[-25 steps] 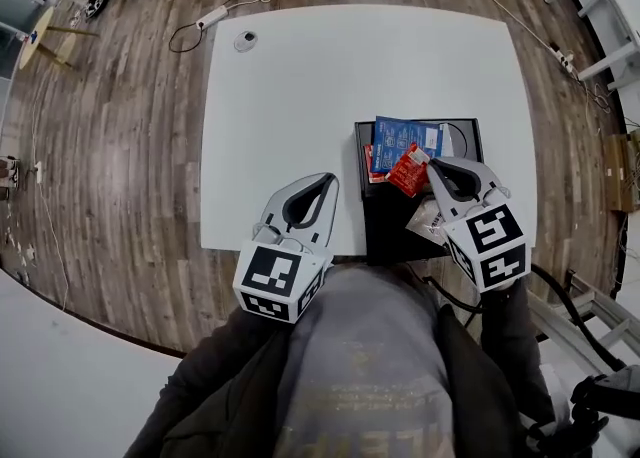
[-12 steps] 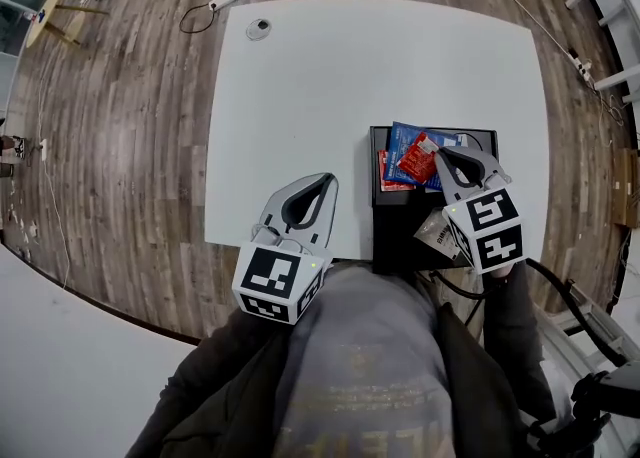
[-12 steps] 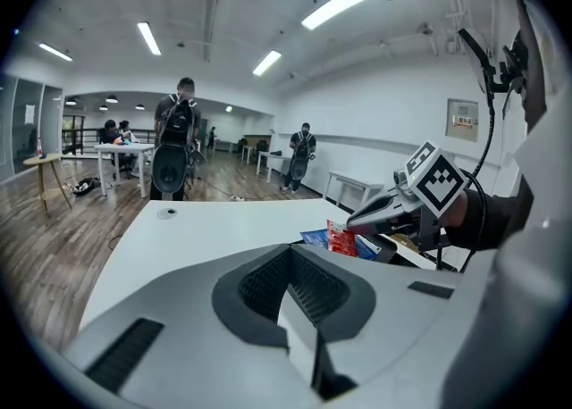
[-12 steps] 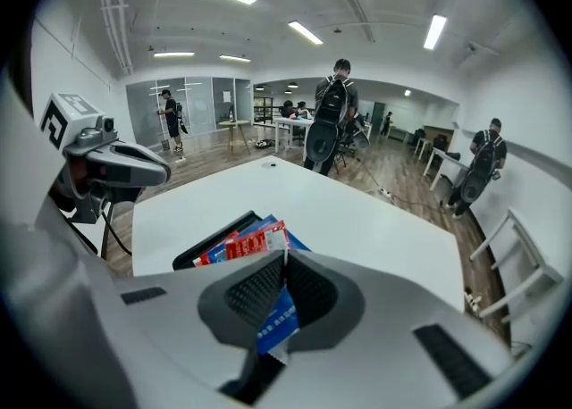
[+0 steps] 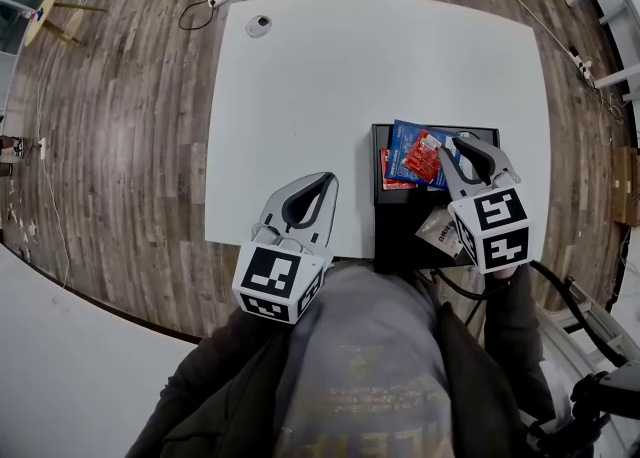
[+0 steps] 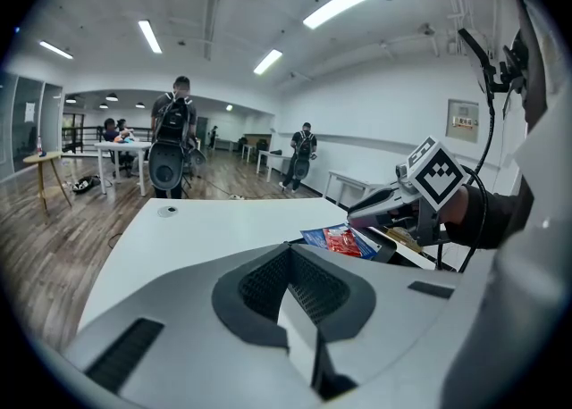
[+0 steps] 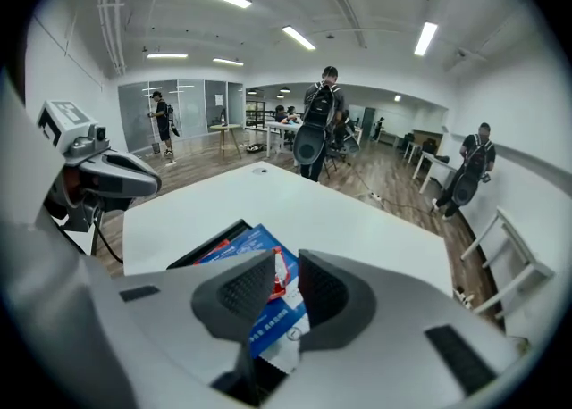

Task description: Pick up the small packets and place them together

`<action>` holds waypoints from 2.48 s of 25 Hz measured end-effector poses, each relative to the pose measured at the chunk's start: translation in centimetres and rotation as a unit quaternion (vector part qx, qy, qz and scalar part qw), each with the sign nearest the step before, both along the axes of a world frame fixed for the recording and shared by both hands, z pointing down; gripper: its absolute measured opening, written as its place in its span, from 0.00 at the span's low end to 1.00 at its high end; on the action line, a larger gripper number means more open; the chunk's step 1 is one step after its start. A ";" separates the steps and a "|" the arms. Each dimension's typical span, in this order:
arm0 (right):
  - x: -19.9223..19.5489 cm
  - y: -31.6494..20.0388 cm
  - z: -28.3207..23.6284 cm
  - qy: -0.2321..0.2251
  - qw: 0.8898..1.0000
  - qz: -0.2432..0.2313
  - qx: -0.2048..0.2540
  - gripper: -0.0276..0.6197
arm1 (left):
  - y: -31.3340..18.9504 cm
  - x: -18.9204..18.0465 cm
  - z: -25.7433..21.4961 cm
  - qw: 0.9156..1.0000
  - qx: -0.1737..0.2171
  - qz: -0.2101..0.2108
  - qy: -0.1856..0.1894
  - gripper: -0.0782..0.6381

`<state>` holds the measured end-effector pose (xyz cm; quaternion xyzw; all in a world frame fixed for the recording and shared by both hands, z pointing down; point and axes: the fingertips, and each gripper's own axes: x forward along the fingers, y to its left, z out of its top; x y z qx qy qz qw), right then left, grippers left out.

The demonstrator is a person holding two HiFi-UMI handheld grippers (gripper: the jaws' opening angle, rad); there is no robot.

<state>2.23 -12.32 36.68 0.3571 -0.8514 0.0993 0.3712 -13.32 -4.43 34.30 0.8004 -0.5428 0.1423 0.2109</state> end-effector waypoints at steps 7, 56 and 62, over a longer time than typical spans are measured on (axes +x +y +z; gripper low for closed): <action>1.4 0.7 -2.3 -0.001 0.999 0.025 0.029 0.15 | 0.6 0.7 -0.8 1.000 0.010 0.017 0.003 0.11; 0.7 12.0 9.0 0.023 0.986 -0.066 -0.149 0.05 | 4.5 2.6 2.8 0.997 -0.058 0.047 -0.017 0.11; 3.9 12.3 9.1 0.025 0.981 -0.043 -0.189 0.23 | 4.0 4.0 2.8 0.996 -0.055 0.063 -0.012 0.11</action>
